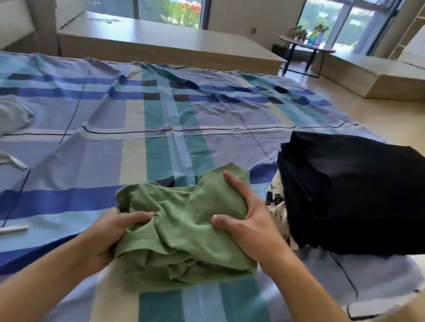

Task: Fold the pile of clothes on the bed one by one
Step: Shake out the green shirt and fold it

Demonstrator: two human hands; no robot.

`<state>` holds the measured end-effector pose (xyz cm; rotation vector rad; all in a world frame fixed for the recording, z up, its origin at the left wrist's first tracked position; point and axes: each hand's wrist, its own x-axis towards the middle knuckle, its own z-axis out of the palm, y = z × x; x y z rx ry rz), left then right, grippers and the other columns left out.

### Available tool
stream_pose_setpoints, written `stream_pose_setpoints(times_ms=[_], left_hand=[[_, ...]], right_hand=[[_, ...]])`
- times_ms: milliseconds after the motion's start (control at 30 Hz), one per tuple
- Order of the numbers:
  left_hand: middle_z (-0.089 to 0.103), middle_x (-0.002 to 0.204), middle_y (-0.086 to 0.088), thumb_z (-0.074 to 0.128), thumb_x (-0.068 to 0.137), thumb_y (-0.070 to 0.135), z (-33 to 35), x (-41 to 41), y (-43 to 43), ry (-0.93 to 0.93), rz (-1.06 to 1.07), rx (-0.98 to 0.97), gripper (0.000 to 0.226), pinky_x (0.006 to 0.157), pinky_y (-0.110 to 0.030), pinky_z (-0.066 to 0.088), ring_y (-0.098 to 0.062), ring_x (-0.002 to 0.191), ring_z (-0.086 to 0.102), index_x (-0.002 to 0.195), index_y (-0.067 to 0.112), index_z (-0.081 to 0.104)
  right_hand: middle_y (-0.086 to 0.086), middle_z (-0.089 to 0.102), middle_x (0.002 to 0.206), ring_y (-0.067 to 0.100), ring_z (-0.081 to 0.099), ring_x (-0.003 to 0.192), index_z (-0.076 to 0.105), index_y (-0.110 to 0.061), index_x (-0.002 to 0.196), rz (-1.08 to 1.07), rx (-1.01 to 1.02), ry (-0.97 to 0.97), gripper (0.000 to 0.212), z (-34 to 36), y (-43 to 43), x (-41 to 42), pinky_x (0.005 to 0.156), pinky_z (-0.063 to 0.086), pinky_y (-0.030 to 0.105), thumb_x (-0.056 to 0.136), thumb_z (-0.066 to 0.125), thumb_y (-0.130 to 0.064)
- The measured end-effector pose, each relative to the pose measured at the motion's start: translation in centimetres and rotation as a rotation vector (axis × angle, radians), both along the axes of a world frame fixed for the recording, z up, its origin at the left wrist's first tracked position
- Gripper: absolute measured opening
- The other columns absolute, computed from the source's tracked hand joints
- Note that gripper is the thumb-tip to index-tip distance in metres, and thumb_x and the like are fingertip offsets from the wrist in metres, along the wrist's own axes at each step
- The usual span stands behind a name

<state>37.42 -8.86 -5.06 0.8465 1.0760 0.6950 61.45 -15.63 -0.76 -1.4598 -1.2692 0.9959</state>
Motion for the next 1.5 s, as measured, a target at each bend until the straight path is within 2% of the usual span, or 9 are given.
stream_pose_setpoints(times_ms=[167,400,567,667,800,933,1067,1233,1500], left_hand=[[0.077,0.093,-0.015,0.074,0.066,0.015,7.0,8.9,0.5,-0.184,0.086,0.200,0.056,0.053,-0.031,0.058,-0.023,0.068,0.075,0.120,0.001,0.066],[0.077,0.103,-0.007,0.085,0.068,0.017,17.6,26.8,2.5,-0.308,-0.053,0.382,0.052,0.074,-0.039,0.063,-0.023,0.090,0.075,0.116,0.010,0.069],[0.069,0.107,-0.010,0.090,0.054,0.028,12.9,33.8,3.4,-0.042,-0.100,0.365,0.082,0.052,-0.031,0.059,-0.024,0.085,0.071,0.124,0.012,0.051],[0.071,0.109,-0.011,0.083,0.039,0.048,10.4,33.1,4.6,0.233,-0.169,0.411,0.091,0.070,-0.042,0.064,-0.026,0.089,0.071,0.120,0.015,0.057],[0.051,0.130,-0.007,0.068,0.084,0.041,13.6,32.3,4.7,0.650,-0.014,1.016,0.063,0.102,-0.038,0.041,-0.027,0.122,0.049,0.135,0.015,0.041],[0.050,0.137,-0.001,0.056,0.096,0.050,17.2,36.3,1.9,0.562,-0.217,1.529,0.047,0.101,-0.036,0.036,-0.022,0.127,0.044,0.134,0.024,0.051],[0.028,0.163,-0.004,0.034,0.073,0.095,12.5,38.3,3.0,0.970,-0.721,1.348,0.100,0.120,-0.061,0.014,-0.036,0.150,0.021,0.154,0.036,0.028],[-0.004,0.169,0.002,0.043,0.066,0.096,8.7,37.8,3.2,0.923,-0.742,1.163,0.114,0.121,-0.062,-0.004,-0.035,0.154,-0.009,0.158,0.042,0.003],[0.050,0.148,-0.005,0.070,0.079,0.067,14.2,34.3,3.4,0.634,-0.581,1.272,0.088,0.112,-0.040,0.038,-0.022,0.135,0.045,0.148,0.018,0.043]], right_hand=[[-0.008,0.064,0.119,0.005,0.071,0.094,0.060,-0.040,0.132,-0.148,0.148,-0.092,0.069,9.8,-1.4,7.8,0.077,0.058,0.021,0.077,0.082,-0.006],[0.003,0.064,0.128,0.021,0.071,0.103,0.061,-0.043,0.130,-0.418,0.143,-0.216,0.066,20.4,-3.5,24.0,0.084,0.061,0.032,0.072,0.084,-0.018],[0.014,0.063,0.130,0.018,0.068,0.092,0.053,-0.022,0.142,-0.499,-0.095,-0.260,0.069,14.7,-3.5,31.5,0.064,0.058,0.017,0.079,0.078,-0.007],[0.012,0.062,0.123,0.018,0.062,0.091,0.051,-0.020,0.144,-0.552,-0.234,-0.417,0.062,11.5,-3.9,32.6,0.070,0.053,0.018,0.087,0.076,-0.019],[0.017,0.046,0.142,0.032,0.051,0.127,0.043,-0.020,0.150,-0.639,-0.072,-0.839,0.072,11.6,-3.3,32.6,0.107,0.038,0.034,0.087,0.075,-0.034],[0.008,0.034,0.156,0.024,0.034,0.144,0.038,-0.024,0.153,-0.472,-0.003,-0.899,0.065,12.4,-0.9,31.4,0.112,0.023,0.028,0.096,0.058,-0.048],[0.000,0.013,0.167,0.016,0.009,0.154,0.026,-0.034,0.157,-0.326,-0.212,-0.835,0.079,7.6,-0.3,32.4,0.125,0.009,0.046,0.090,0.042,-0.074],[0.002,0.019,0.166,0.013,0.011,0.154,0.030,-0.033,0.156,-0.352,-0.160,-0.707,0.075,4.0,-0.4,32.4,0.125,0.009,0.040,0.092,0.047,-0.068],[0.003,0.032,0.161,0.025,0.034,0.146,0.029,-0.033,0.156,-0.353,-0.176,-0.817,0.078,10.0,-1.5,31.6,0.120,0.027,0.045,0.091,0.053,-0.067]])
